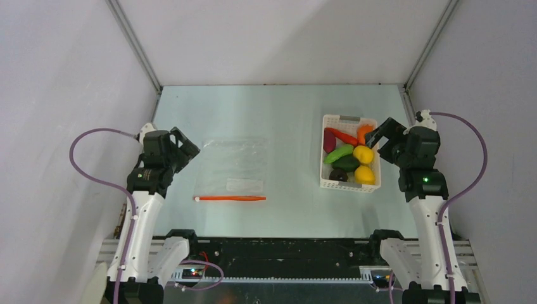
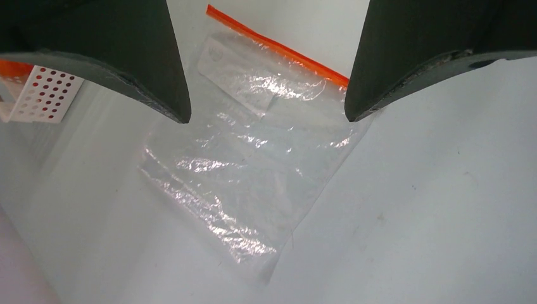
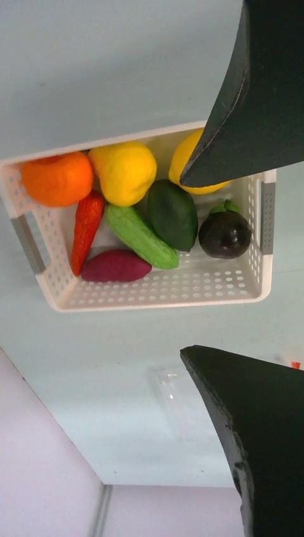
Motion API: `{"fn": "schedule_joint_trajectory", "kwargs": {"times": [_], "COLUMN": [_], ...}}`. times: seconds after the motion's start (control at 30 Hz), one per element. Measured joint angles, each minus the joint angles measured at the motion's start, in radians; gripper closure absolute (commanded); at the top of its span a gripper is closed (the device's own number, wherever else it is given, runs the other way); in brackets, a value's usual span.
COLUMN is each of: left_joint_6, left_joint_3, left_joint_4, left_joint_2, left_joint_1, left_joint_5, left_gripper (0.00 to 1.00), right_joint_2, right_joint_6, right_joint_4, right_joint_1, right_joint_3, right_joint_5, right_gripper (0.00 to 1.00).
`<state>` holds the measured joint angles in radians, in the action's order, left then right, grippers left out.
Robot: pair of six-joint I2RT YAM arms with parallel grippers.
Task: Place the food in the zip-top bag and seal the zipper
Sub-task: Pick up the zipper food storage bag at the center of the board.
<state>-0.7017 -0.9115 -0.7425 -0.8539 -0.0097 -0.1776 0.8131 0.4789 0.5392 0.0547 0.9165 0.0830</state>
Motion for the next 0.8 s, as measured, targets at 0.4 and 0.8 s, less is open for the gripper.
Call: {"fn": "schedule_joint_trajectory", "kwargs": {"times": [0.4,0.8], "left_joint_6": [-0.016,-0.016], "left_joint_3": [0.081,0.083], "left_joint_4": [-0.007,-0.018], "left_joint_2": [-0.011,-0.006], "left_joint_1": [0.0,0.0], "left_joint_5": [0.027,0.027], "left_gripper": [0.02,0.02], "right_joint_2": [0.09,0.896], "right_joint_6": [-0.283,-0.862], "right_joint_4": [-0.293,-0.439], "right_joint_1": [-0.452,-1.233], "right_joint_3": [-0.037,0.16], "right_joint_5": [0.307,-0.203], "right_gripper": [0.0,0.06]}}
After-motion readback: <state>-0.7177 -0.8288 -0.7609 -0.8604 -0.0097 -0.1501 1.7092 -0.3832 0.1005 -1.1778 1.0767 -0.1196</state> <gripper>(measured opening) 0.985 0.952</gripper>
